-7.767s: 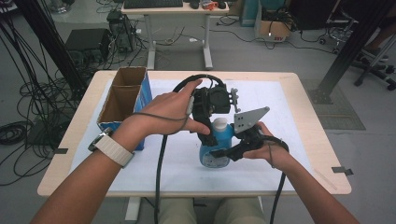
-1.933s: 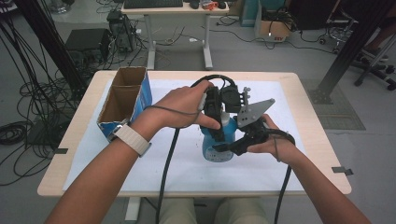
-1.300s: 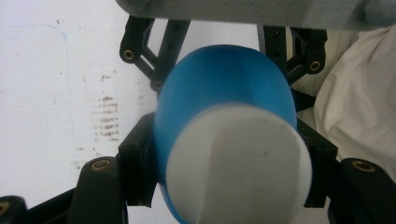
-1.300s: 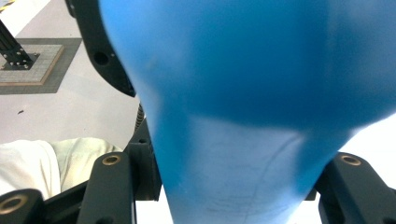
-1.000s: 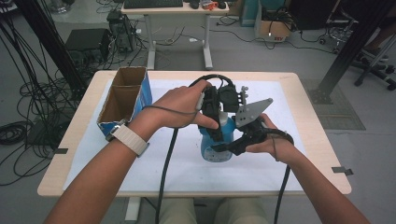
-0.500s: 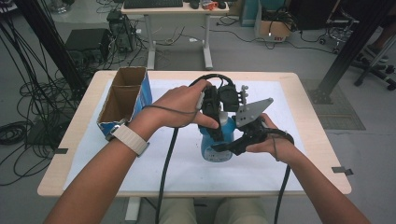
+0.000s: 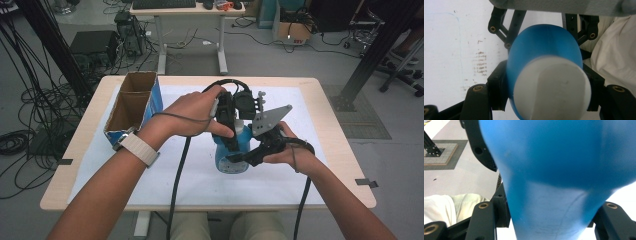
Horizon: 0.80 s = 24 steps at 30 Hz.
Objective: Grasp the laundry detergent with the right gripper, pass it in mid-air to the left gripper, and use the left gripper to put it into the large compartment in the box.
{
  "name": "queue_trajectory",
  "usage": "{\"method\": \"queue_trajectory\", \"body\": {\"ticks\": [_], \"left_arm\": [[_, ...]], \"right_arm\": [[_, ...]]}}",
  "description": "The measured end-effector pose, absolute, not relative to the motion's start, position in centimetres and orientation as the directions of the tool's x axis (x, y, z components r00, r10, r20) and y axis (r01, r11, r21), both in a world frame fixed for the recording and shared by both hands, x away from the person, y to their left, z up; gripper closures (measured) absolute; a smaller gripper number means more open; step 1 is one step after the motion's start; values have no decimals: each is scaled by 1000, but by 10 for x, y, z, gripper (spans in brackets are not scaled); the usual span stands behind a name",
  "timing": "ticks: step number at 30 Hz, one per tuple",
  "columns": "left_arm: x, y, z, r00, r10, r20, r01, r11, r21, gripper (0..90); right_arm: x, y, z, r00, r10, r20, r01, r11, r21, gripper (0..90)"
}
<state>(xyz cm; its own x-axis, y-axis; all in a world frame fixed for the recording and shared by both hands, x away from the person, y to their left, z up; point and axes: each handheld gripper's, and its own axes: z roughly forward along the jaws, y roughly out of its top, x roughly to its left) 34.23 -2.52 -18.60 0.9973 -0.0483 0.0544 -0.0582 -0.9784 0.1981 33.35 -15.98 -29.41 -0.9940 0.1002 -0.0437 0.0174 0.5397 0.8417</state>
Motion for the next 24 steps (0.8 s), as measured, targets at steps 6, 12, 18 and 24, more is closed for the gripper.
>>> {"method": "queue_trajectory", "body": {"ticks": [6,12,18,24], "left_arm": [[342,-25,-186,998,-47,52,-57,-979,198,376],[342,-25,-186,998,-47,51,-57,-979,197,376],[342,-25,-186,998,-46,50,-55,-979,197,376],[343,-25,-186,997,-60,47,-68,-979,194,376]], "right_arm": [[333,-160,-294,-994,99,-45,16,541,841,427],[333,-160,-294,-994,99,-44,17,541,841,427],[333,-160,-294,-994,97,-45,15,538,843,427],[333,-159,-294,-994,96,-44,15,542,840,427]]}}
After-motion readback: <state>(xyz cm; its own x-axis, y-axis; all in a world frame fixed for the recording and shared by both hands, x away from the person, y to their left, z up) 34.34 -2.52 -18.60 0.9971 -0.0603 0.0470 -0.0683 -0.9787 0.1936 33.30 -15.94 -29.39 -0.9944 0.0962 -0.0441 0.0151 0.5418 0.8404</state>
